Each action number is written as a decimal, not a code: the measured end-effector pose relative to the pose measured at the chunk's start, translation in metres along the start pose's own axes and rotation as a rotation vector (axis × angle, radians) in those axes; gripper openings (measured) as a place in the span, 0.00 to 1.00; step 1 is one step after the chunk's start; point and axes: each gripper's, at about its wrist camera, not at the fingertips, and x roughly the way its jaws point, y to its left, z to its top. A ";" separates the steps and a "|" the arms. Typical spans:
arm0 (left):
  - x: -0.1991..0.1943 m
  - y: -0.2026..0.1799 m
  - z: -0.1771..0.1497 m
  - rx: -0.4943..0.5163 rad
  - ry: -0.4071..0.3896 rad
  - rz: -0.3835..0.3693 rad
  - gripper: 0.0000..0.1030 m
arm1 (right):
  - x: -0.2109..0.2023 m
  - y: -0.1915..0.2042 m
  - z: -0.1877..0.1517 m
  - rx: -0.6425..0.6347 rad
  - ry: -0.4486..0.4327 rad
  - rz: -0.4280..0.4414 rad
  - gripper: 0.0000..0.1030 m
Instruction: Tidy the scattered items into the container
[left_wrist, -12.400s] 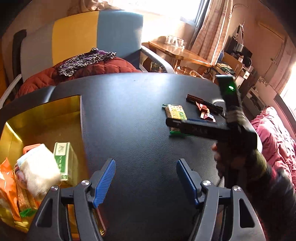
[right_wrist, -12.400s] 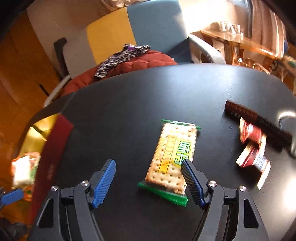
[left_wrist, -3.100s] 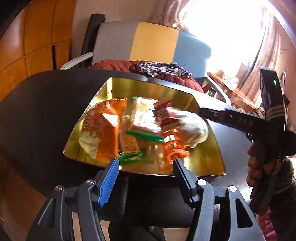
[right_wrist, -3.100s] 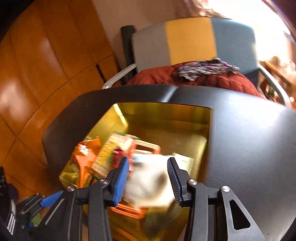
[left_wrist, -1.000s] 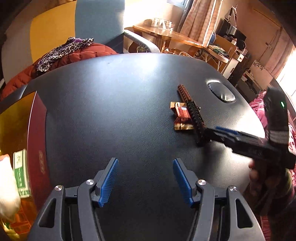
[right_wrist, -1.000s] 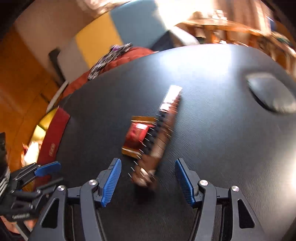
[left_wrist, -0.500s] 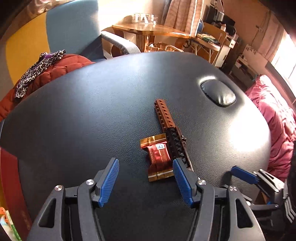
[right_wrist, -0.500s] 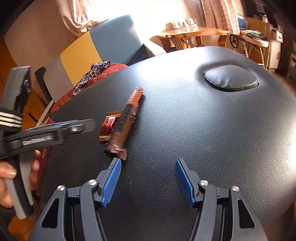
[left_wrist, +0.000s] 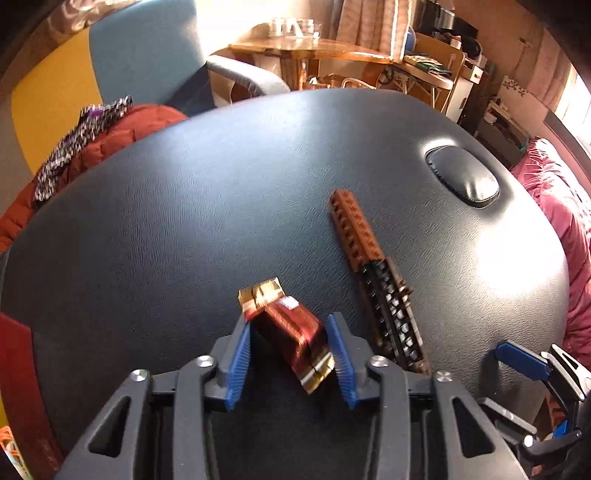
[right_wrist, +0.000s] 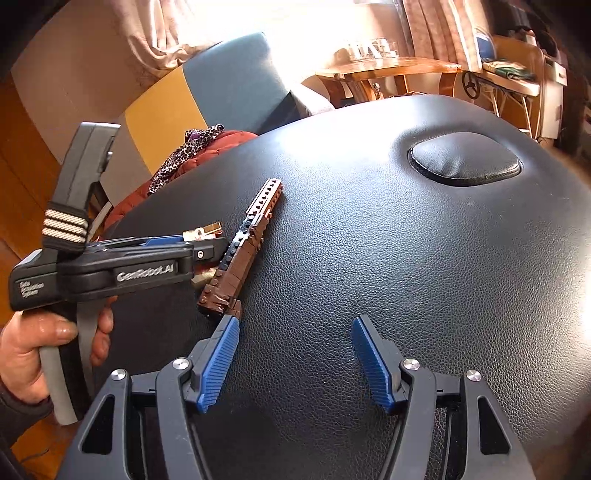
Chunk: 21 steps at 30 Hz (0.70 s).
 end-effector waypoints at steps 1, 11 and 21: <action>-0.001 0.003 -0.003 -0.006 -0.004 -0.011 0.38 | 0.000 0.001 0.000 -0.007 -0.001 -0.004 0.65; -0.034 0.040 -0.056 -0.091 -0.009 -0.034 0.38 | 0.002 0.012 0.004 -0.046 0.003 -0.037 0.67; -0.069 0.067 -0.113 -0.173 -0.021 -0.062 0.38 | 0.029 0.053 0.044 -0.105 -0.007 -0.058 0.53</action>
